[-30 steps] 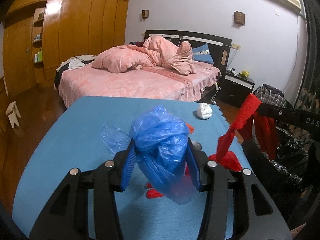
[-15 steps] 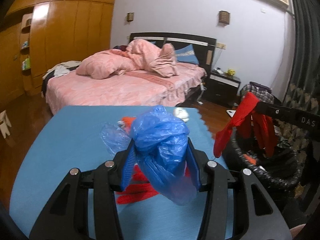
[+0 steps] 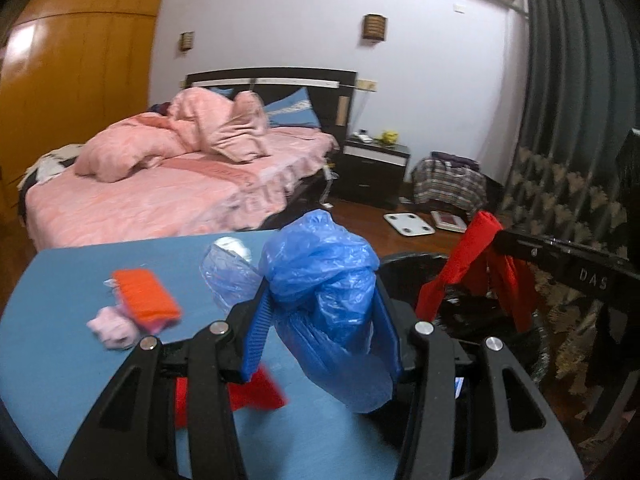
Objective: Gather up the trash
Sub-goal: 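Carry the blue bag and red glove over the black bin and release both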
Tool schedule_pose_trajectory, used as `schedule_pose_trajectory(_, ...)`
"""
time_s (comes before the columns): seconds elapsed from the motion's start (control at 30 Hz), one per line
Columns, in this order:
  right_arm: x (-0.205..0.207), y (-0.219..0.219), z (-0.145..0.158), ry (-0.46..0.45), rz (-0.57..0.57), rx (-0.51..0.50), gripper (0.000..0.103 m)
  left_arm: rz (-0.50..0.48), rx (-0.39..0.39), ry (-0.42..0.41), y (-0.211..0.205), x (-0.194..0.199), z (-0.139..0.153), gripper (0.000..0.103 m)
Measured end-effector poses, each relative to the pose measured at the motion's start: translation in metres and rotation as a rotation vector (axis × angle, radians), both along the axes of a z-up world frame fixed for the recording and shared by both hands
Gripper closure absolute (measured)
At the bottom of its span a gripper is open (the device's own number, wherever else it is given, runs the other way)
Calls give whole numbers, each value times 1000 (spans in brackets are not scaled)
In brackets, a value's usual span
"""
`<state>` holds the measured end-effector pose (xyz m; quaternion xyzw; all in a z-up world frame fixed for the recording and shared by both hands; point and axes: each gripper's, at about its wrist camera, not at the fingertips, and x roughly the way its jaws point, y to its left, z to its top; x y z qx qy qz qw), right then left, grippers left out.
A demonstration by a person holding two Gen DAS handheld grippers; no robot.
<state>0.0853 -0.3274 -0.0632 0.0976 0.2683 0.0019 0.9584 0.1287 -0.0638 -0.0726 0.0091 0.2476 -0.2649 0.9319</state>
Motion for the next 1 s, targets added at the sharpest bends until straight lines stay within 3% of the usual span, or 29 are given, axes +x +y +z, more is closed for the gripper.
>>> schedule_pose_trajectory(0.43, -31, -80, -17, 37, -170, -24, 94, -190, -8, 13, -115, 0, -14, 57)
schedule_pose_trajectory(0.5, -33, -87, -21, 44, -190, -23, 91, -212, -8, 24, -126, 3, -18, 51)
schedule_pose_trajectory(0.53, -34, -89, -23, 50, -199, -24, 88, -223, -7, 32, -130, 5, -20, 41)
schedule_pose_trajectory(0.7, -40, -105, -35, 74, -246, -15, 68, -239, -22, 52, -130, 7, -24, 29)
schedule_pose_trajectory(0.87, -47, -98, -35, 46, -269, -21, 22, -185, -13, 25, -107, 7, -18, 19)
schedule_pose_trajectory(1.0, -45, -82, -28, 12, -246, -24, 9, -115, 8, -6, -73, 8, -12, 14)
